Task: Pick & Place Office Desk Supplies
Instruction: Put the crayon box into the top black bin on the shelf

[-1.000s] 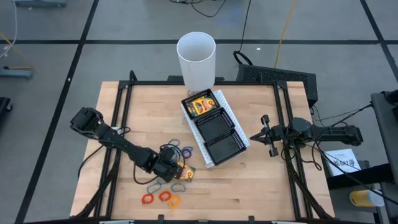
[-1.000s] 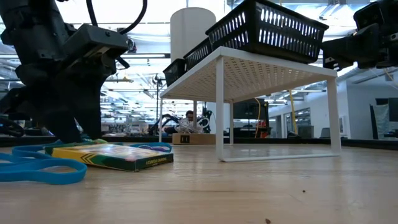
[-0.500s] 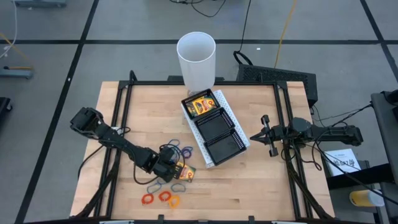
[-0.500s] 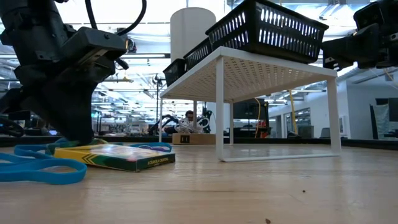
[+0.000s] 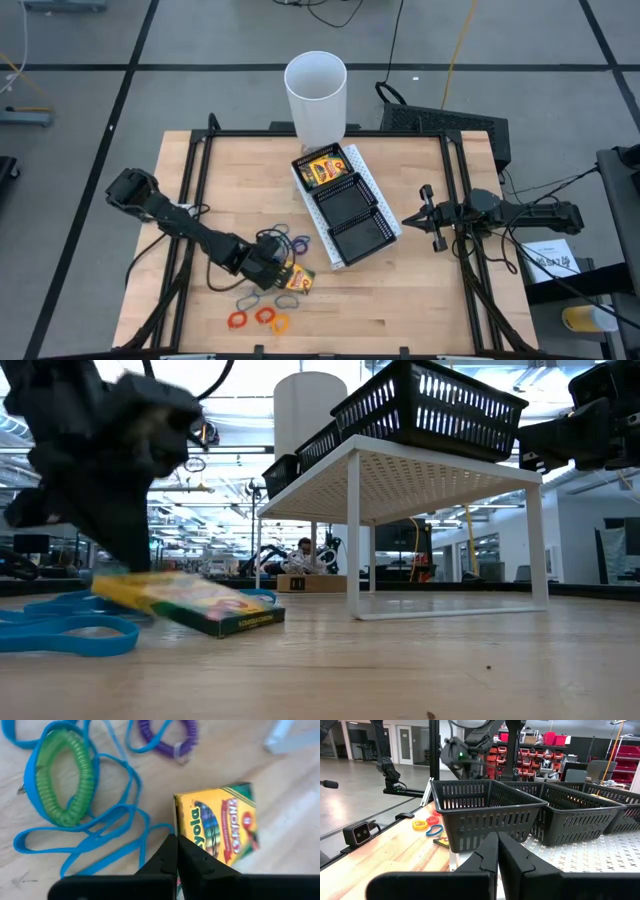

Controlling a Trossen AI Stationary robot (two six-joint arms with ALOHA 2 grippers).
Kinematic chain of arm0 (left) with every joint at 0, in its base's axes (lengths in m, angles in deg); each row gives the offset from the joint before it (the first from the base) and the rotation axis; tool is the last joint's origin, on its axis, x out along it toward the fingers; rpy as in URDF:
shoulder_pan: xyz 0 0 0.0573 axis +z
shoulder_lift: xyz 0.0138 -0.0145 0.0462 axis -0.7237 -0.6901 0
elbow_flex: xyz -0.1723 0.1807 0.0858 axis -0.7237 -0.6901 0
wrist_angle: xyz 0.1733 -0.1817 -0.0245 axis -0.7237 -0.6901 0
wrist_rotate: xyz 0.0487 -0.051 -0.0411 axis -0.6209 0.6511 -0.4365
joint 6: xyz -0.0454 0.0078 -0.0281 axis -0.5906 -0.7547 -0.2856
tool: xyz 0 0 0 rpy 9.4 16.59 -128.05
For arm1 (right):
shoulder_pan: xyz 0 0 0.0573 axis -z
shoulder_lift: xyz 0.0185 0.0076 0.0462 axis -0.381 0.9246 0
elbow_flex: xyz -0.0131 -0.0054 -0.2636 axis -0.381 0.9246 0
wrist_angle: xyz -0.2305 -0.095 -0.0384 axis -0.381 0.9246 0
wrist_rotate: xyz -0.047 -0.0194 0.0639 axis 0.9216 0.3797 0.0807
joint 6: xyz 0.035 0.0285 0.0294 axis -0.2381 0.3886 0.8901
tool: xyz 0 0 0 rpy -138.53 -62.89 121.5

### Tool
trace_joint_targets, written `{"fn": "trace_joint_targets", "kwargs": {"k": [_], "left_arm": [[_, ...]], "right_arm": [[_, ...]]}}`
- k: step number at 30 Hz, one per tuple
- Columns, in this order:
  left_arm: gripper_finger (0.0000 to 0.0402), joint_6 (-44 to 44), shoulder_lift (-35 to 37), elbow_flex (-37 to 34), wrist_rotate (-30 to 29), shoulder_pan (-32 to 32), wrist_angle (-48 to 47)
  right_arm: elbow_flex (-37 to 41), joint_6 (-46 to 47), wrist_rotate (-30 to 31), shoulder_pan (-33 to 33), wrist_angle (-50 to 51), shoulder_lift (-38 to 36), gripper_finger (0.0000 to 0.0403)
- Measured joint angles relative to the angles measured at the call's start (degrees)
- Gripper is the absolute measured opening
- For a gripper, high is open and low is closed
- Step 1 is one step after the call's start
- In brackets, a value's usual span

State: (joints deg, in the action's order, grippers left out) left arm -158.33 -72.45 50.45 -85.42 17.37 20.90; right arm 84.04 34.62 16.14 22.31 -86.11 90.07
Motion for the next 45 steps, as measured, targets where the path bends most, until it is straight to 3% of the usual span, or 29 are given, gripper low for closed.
{"fn": "trace_joint_targets", "kwargs": {"k": [5,21,29,35,41,45], "left_arm": [[0.0003,2.57,6.01,0.00,-0.31,-1.41,-1.73],[0.0002,12.88,26.07,0.00,-22.90,-5.58,3.22],[0.0001,38.65,33.13,0.00,-33.36,-3.49,21.98],[0.0001,52.59,35.13,0.00,-34.32,1.17,33.35],[0.0001,54.10,34.90,0.01,-34.04,8.68,34.47],[0.0001,53.53,32.48,0.00,-30.16,14.25,35.23]], "right_arm": [[0.00,-0.01,0.01,0.00,-0.01,0.01,0.0000],[-0.01,-0.01,0.01,-0.01,0.00,0.02,0.0000],[-0.01,0.00,-0.01,0.01,-0.02,0.02,0.0000],[0.01,0.00,0.00,0.00,-0.02,0.02,0.0000],[0.00,-0.01,0.00,-0.01,-0.02,0.02,0.0000],[-0.01,0.00,0.01,0.01,-0.02,0.02,0.0000]]}}
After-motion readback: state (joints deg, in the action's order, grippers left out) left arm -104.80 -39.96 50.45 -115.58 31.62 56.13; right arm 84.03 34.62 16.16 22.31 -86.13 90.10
